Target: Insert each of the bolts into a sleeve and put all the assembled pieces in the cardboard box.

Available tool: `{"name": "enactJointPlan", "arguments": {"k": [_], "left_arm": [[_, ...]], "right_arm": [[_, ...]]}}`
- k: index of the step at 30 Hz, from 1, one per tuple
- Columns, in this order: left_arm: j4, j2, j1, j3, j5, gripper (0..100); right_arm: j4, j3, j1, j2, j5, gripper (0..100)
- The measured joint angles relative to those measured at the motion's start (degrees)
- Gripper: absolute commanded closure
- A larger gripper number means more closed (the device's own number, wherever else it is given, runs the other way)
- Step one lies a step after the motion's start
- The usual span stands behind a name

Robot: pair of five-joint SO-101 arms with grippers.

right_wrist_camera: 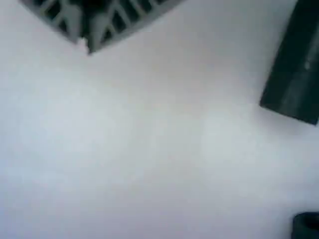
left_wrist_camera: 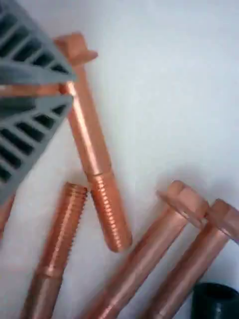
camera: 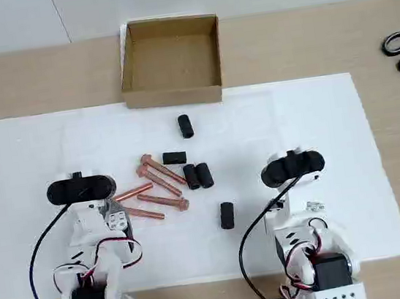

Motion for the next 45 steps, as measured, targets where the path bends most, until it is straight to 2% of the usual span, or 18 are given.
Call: {"name": "enactJointPlan", "arguments": {"k": [37,45], "left_arm": [[-0.70,0.00,-0.44,0.00,0.00,99],[7.30,0.00,-0.70,-13.98,0.00,99]], "right_arm": [[-0.88,0.62,0.00,0.00,0.00,99.5],[-1.23,0.62,-0.09,0.00,0.00,99.5]]}}
